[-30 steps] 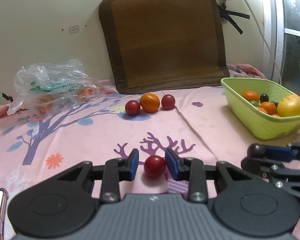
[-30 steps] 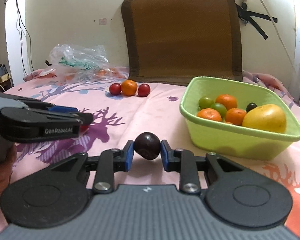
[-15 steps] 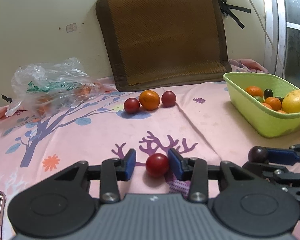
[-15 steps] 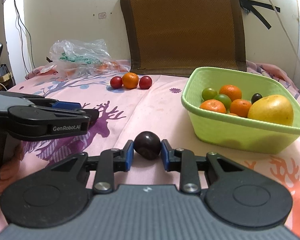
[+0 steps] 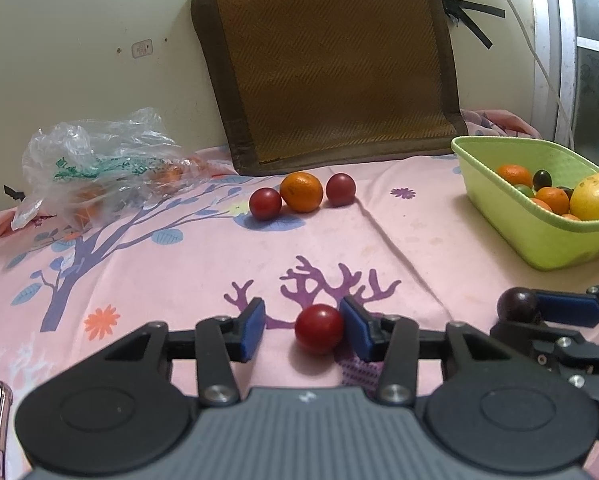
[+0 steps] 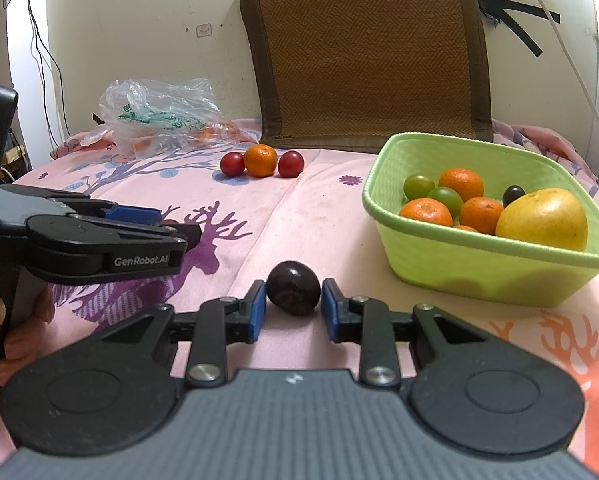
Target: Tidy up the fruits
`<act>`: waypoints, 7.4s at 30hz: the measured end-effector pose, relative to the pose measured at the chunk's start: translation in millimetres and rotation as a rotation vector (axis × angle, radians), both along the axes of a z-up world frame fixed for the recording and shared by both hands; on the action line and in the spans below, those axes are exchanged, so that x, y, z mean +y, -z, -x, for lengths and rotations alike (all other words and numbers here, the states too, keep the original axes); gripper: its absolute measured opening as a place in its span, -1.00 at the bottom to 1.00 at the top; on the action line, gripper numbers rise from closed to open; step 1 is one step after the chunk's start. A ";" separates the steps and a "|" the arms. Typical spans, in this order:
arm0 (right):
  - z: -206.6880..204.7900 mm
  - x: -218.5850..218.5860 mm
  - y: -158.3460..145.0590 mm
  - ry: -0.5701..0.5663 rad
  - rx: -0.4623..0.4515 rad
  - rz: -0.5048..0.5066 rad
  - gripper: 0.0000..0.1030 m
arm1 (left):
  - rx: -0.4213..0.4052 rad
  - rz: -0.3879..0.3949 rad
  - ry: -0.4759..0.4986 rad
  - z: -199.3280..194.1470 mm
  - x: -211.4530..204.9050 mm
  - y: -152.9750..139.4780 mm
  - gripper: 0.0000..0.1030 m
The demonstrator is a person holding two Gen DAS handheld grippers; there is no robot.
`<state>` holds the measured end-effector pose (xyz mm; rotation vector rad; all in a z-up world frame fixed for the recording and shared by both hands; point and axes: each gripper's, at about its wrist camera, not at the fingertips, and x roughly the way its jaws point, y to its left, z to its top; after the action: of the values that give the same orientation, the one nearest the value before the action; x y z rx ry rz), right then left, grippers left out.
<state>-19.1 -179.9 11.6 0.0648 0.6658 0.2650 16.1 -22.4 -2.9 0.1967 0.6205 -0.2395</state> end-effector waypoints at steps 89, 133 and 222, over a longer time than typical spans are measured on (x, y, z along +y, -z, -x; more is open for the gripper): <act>-84.9 36.8 -14.3 -0.036 -0.103 -0.052 -0.19 | 0.073 0.447 -0.127 -124.5 61.4 -6.5 -0.08; -167.7 120.0 23.6 -0.197 -0.164 0.569 -0.24 | 0.167 0.630 -0.103 -144.9 79.8 17.3 -0.45; -5.9 -44.7 -27.6 0.077 -0.236 -0.094 -0.03 | 0.134 0.273 0.037 -132.0 -36.1 -10.0 -0.48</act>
<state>-13.2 -224.5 39.2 0.1467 0.4150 0.2253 148.1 -58.5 7.0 -0.0715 0.7099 -0.3723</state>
